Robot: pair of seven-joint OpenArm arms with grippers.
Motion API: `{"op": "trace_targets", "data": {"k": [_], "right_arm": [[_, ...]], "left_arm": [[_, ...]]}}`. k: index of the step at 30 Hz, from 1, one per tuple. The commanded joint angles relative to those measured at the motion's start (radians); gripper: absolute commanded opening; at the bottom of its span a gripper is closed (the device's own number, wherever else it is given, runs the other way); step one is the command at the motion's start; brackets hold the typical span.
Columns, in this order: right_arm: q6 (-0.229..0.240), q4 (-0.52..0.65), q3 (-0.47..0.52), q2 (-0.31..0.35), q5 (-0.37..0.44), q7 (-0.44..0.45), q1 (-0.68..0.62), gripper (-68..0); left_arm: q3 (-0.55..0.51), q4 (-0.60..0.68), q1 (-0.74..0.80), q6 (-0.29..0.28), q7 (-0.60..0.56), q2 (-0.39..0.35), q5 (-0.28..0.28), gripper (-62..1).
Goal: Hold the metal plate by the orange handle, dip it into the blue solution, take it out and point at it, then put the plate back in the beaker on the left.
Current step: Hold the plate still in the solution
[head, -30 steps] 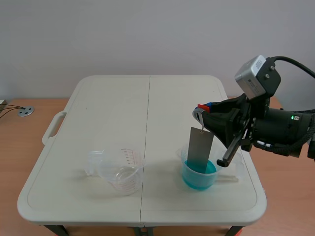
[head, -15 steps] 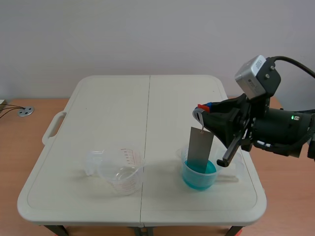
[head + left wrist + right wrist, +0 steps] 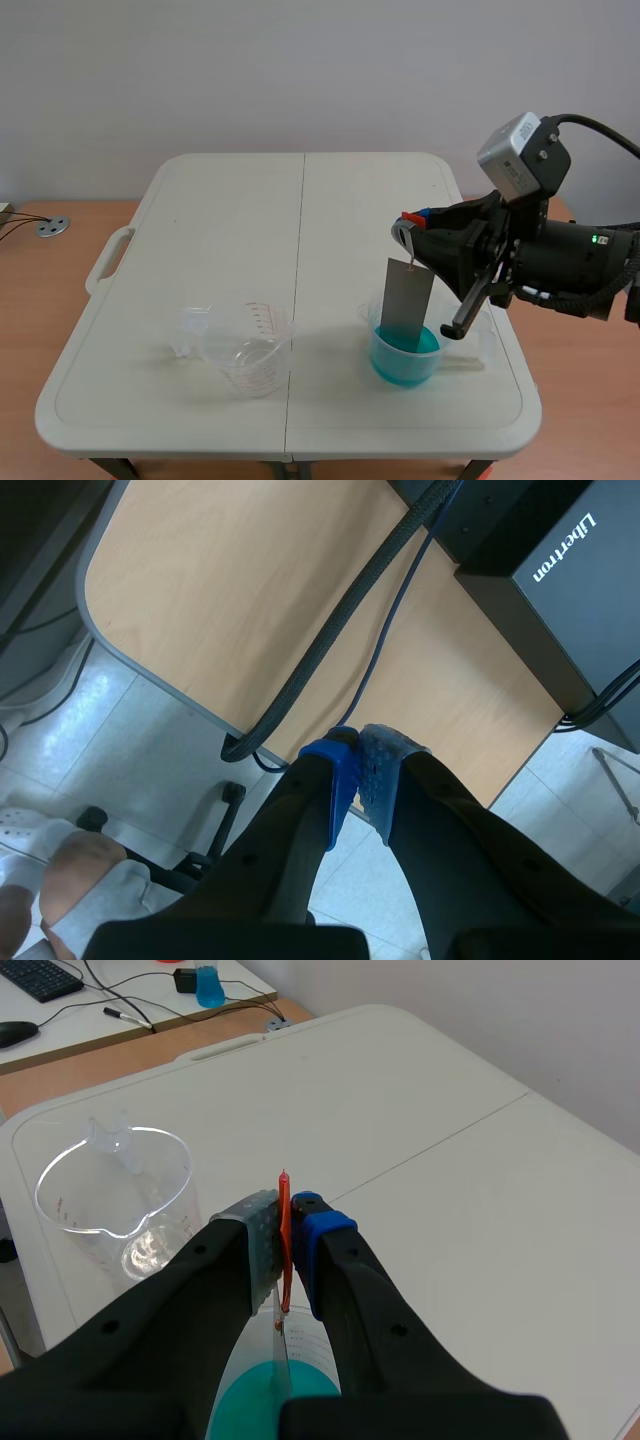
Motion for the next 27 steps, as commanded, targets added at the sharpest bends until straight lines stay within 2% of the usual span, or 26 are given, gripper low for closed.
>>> {"op": "trace_targets", "data": {"k": [1, 13, 17, 27], "right_arm": [[0.008, 0.005, 0.005, 0.005, 0.003, 0.002, 0.012, -66.2], [0.008, 0.018, 0.013, 0.006, 0.005, 0.021, 0.009, -66.2], [0.008, 0.063, 0.029, 0.017, 0.006, 0.021, -0.002, -66.2], [0.008, 0.229, 0.089, 0.083, 0.066, 0.019, -0.079, -66.2]], "left_arm": [[-0.005, 0.005, 0.011, -0.009, -0.006, 0.005, -0.002, -58.2], [-0.005, 0.005, 0.011, -0.009, -0.006, 0.005, -0.002, -58.1], [-0.005, 0.005, 0.011, -0.009, -0.006, 0.005, -0.002, -58.1], [-0.005, 0.005, 0.011, -0.009, -0.006, 0.005, -0.002, -58.1]]}}
